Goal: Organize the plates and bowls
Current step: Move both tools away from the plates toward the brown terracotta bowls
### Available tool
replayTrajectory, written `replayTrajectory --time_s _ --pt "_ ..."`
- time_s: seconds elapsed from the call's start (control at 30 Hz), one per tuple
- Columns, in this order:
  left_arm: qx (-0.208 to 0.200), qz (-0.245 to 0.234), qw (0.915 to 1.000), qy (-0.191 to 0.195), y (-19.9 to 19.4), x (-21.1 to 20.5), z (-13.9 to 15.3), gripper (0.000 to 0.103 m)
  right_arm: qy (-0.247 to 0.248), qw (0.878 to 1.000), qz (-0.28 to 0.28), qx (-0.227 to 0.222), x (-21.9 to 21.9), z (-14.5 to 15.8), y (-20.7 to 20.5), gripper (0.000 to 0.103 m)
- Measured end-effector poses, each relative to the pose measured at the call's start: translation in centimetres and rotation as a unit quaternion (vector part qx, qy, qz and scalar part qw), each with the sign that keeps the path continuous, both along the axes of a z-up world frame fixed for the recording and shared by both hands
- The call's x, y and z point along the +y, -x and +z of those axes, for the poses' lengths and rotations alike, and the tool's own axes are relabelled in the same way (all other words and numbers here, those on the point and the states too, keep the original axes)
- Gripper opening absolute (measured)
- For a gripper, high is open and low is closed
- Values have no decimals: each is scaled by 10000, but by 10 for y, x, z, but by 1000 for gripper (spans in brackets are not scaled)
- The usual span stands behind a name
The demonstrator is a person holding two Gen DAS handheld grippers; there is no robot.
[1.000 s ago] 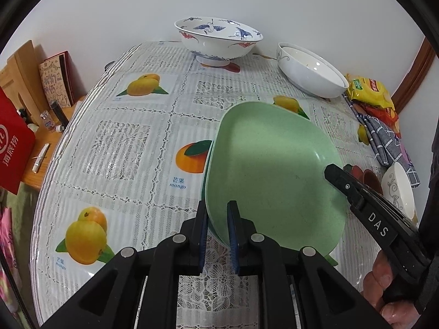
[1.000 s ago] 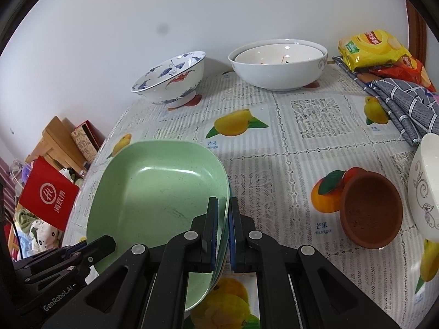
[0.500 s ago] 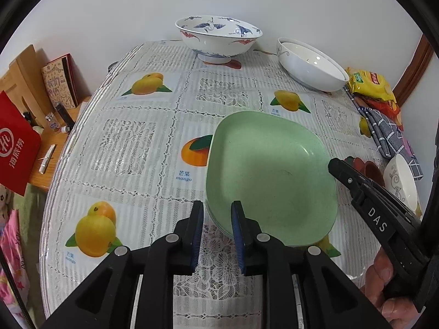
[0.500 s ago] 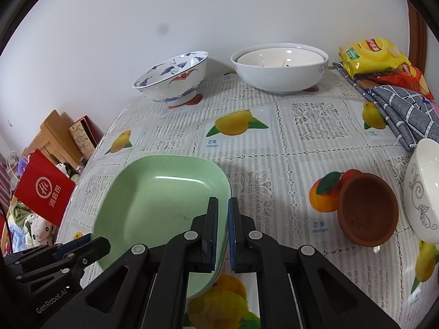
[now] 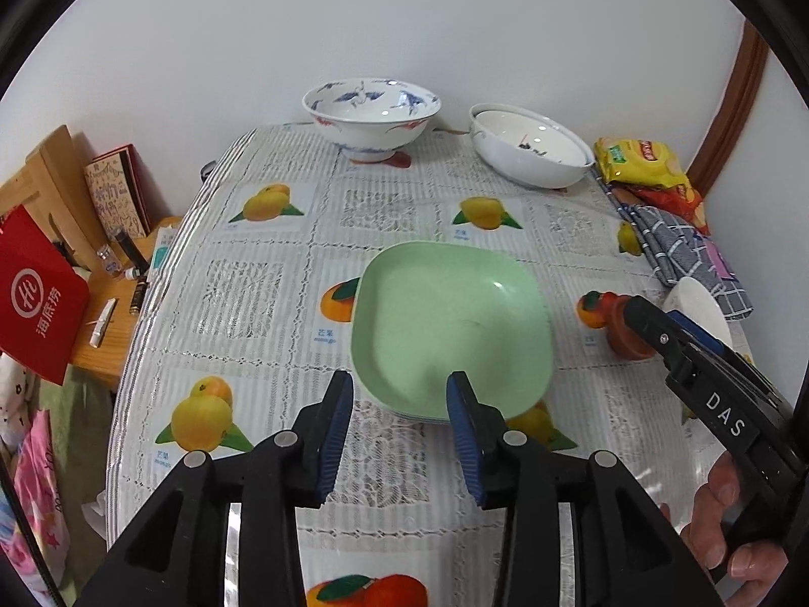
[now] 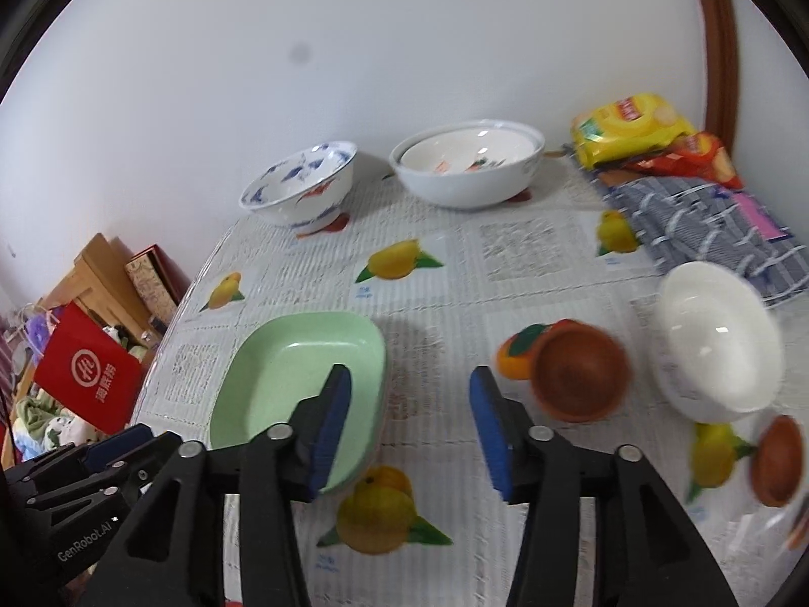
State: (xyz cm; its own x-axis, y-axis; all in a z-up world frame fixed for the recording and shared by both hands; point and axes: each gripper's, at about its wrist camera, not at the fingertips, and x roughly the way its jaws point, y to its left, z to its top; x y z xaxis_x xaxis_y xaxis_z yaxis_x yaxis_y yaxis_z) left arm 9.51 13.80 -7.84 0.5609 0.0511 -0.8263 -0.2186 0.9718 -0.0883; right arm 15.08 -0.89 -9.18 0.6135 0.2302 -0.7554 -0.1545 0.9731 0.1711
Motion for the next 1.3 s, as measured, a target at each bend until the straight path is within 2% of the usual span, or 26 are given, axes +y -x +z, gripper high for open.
replayTrajectory --time_s 0.2,0.4,0.57,0.7,0.83,0.93,1.1,1.3 --pt "-190 -235 9995 -120 9 -32 19 39 303 9985 -291 -337 -34 24 25 65" --pt "-301 -463 9982 -215 14 -74 28 39 664 9932 -798 -531 -83 28 52 65" --pt "-324 -739 9961 -343 16 -115 27 39 607 9862 -1379 -682 -132 30 68 65" --pt "-344 -825 9951 -424 16 -138 22 39 357 9845 -1635 -529 -169 26 75 65" --pt "-355 -965 9940 -368 13 -157 18 39 639 9800 -1827 -464 -191 22 81 65" --pt "-379 -970 9939 -358 7 -170 15 39 663 9796 -1860 -370 -205 17 83 65" --pt "-194 -1021 9945 -160 -7 -185 0 39 574 9779 -2000 -215 -232 7 87 65" --pt "21 -1001 9949 -117 -30 -193 -22 39 575 9726 -2251 58 -257 -12 86 65"
